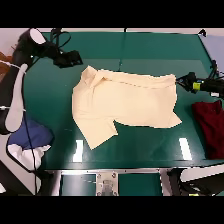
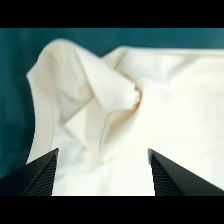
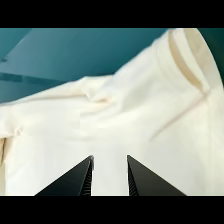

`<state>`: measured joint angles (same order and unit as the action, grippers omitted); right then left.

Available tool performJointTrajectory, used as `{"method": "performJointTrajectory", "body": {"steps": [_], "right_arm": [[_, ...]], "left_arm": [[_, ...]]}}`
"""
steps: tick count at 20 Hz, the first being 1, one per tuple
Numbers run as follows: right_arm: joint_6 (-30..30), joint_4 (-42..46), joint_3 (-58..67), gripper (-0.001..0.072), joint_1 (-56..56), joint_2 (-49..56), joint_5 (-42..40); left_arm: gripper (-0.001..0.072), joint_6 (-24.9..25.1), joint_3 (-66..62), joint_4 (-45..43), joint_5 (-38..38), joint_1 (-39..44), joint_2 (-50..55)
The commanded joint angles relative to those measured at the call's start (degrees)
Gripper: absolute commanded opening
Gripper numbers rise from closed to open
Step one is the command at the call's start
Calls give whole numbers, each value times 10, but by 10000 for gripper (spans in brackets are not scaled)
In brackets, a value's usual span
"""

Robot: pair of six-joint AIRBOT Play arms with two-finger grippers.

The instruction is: Fold the shirts.

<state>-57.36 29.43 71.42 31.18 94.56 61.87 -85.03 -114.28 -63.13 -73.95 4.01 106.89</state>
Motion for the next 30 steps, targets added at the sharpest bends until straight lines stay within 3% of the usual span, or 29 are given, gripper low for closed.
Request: {"method": "performJointTrajectory", "body": {"steps": [1, 3, 7, 10, 15, 20, 22, 24, 27, 30], "right_arm": [[-5, 33, -83, 268, 46, -52, 41], [-4, 44, -143, 268, 63, -89, 34], [-5, 52, -236, 268, 84, -159, 11], [-5, 51, -277, 268, 83, -190, 3], [0, 51, -295, 268, 83, -193, 3], [4, 51, -296, 268, 83, -193, 3], [4, 51, -296, 268, 84, -193, 6], [4, 52, -296, 268, 91, -193, 12], [-9, 58, -296, 270, 144, -195, 46], [-62, 144, -297, 302, 218, -212, 57]], "left_arm": [[637, 0, 46, -21, -185, -28, -16], [637, 1, 124, -31, -200, -28, -39], [637, 26, 291, -66, -160, -28, -109], [637, 28, 419, -76, -70, -28, -158], [637, 70, 527, 53, 70, -28, -158], [621, 125, 538, 143, 91, -28, -137], [246, 146, 534, 152, 94, -28, -137], [29, 153, 533, 149, 94, -36, -137], [27, 165, 533, 149, 77, -58, -137], [27, 177, 533, 151, 68, -78, -137]]}}
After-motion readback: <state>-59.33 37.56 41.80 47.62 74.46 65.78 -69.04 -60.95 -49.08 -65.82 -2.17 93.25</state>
